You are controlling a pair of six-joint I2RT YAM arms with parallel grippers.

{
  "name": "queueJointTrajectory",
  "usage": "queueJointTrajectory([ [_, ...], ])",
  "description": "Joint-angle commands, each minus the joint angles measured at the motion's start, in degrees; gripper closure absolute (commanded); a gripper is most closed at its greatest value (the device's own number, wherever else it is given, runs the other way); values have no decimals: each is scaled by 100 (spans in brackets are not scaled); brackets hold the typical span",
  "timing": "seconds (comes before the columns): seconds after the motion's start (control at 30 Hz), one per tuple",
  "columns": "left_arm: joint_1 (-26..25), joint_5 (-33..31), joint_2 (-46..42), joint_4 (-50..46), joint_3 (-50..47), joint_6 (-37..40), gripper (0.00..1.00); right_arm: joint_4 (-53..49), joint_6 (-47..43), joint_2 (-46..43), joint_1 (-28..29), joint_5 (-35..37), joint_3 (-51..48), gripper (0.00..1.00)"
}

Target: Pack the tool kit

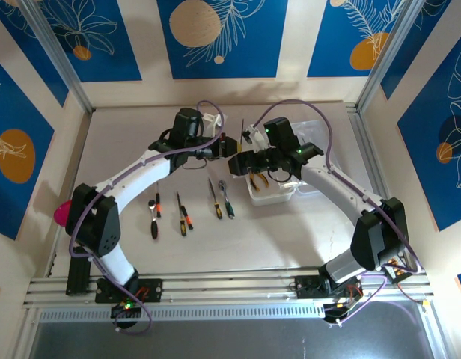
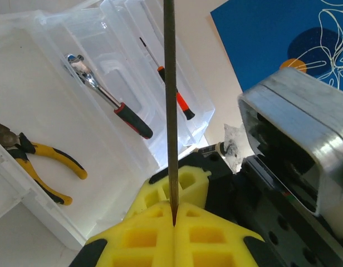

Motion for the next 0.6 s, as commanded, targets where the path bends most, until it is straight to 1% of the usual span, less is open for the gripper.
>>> queueJointTrajectory([
  [0.0, 71, 211, -156, 275, -100, -89, 100, 183, 120, 6, 54, 9, 168, 49],
  [0.2, 69, 188, -126, 227, -199, -33, 100, -9, 13, -115, 35, 156, 256, 96],
  [0.23, 73, 189, -119, 236, -215, -35, 100, -51, -16, -141, 19, 169, 258, 100],
  [0.33, 111, 180, -119, 227, -227, -17, 100, -214, -97, -260, -89, 192, 274, 100],
  [0.37, 143, 165, -137, 177, -226, 19, 84, -291, -157, -315, -136, 201, 285, 100],
  [0.4, 193, 128, -155, 83, -217, 80, 60, -411, -234, -376, -212, 238, 300, 100],
  [0.47, 350, -38, -239, -335, -176, 351, 28, -709, -379, -476, -407, 377, 371, 100],
  [0.5, 464, -218, -310, -640, -165, 547, 18, -915, -467, -518, -544, 478, 440, 100],
  [0.57, 673, -788, -472, -1347, -132, 1015, 0, -1384, -669, -550, -831, 837, 615, 100],
])
